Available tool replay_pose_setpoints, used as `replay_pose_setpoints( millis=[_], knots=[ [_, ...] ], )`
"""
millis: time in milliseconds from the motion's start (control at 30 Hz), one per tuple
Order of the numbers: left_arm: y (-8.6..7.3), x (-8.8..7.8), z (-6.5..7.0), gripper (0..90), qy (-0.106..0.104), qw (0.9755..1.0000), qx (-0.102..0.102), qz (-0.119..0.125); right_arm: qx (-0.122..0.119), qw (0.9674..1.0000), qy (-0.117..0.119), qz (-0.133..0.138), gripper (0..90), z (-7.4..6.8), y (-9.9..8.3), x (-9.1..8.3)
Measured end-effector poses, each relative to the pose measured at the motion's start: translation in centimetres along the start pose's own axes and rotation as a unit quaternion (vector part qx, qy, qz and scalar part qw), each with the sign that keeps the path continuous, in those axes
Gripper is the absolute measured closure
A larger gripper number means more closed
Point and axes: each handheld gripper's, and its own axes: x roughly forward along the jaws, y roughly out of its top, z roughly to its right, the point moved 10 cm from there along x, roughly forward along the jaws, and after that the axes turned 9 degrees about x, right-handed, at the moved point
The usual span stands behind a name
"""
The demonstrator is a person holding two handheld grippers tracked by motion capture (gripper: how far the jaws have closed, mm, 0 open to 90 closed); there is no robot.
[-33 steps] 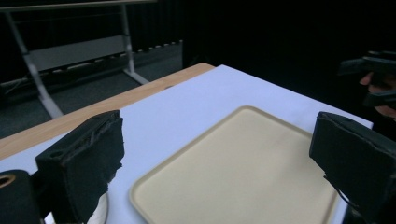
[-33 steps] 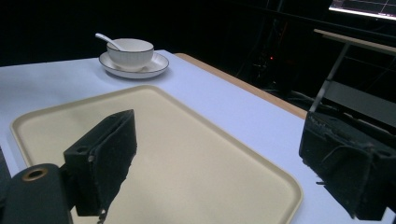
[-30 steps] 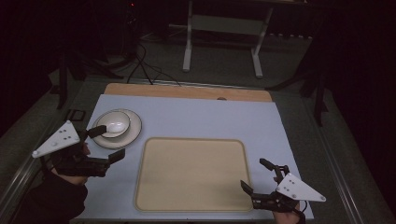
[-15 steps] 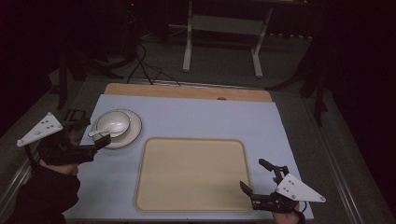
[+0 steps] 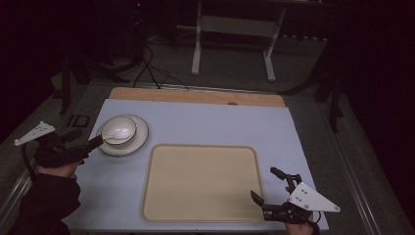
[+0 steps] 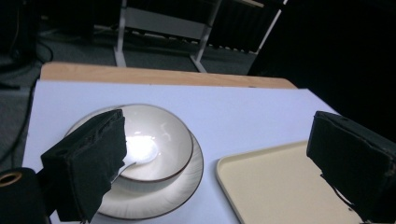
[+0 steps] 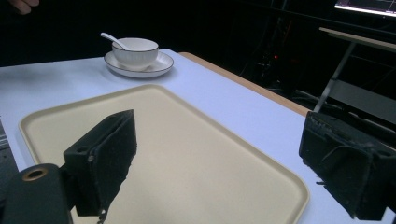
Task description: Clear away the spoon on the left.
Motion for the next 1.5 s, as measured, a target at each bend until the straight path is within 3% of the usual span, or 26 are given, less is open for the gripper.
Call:
replay_pose_setpoints(
  millis=[200, 300, 467, 600, 833, 1000, 1067, 1233, 1267, 1367, 1500],
  knots=[
    [-1.9, 0.8, -1.7, 5.3, 0.011, 0.9984, -0.051, -0.023, 0.0, 1.0, 0.0, -0.006, 11.3, 0.0, -0.2, 0.1],
    [-2.6, 1.2, -2.3, 5.3, 0.004, 0.9958, -0.087, -0.029, -0.002, 1.0, 0.0, -0.007, 11.4, 0.0, -0.2, 0.1],
    [-3.6, 1.6, -3.3, 5.4, -0.001, 0.9911, -0.129, -0.033, -0.002, 0.9999, 0.0, -0.011, 11.3, -0.1, -0.3, 0.2],
    [-4.6, 2.2, -4.2, 6.5, -0.003, 0.9833, -0.175, -0.049, -0.002, 0.9999, 0.0, -0.015, 11.4, -0.1, -0.4, 0.3],
    [-5.6, 2.8, -5.3, 15.7, -0.005, 0.97, -0.239, -0.044, -0.003, 0.9999, 0.001, -0.016, 11.4, -0.2, -0.4, 0.3],
    [-6.3, 3.5, -6.0, 22.1, -0.003, 0.9639, -0.261, -0.052, -0.002, 0.9998, 0.002, -0.019, 11.4, -0.2, -0.5, 0.4],
    [-6.6, 3.8, -6.2, 26.3, -0.006, 0.9598, -0.276, -0.054, -0.002, 0.9998, 0.003, -0.022, 11.4, -0.2, -0.6, 0.4],
    [-7.0, 4.2, -6.8, 37.5, 0.005, 0.957, -0.285, -0.054, -0.004, 0.9997, 0.004, -0.022, 11.4, -0.2, -0.6, 0.4],
    [-7.1, 4.5, -7.0, 37.5, 0.002, 0.9546, -0.293, -0.055, -0.004, 0.9997, 0.003, -0.022, 11.4, -0.2, -0.6, 0.4],
    [-7.4, 4.8, -7.2, 41.2, 0.006, 0.9512, -0.304, -0.054, -0.005, 0.9997, 0.003, -0.024, 11.4, -0.2, -0.7, 0.4],
    [-7.4, 5.0, -7.4, 49.4, 0.003, 0.9486, -0.313, -0.048, -0.005, 0.9997, 0.002, -0.024, 11.4, -0.2, -0.7, 0.4]
  ],
)
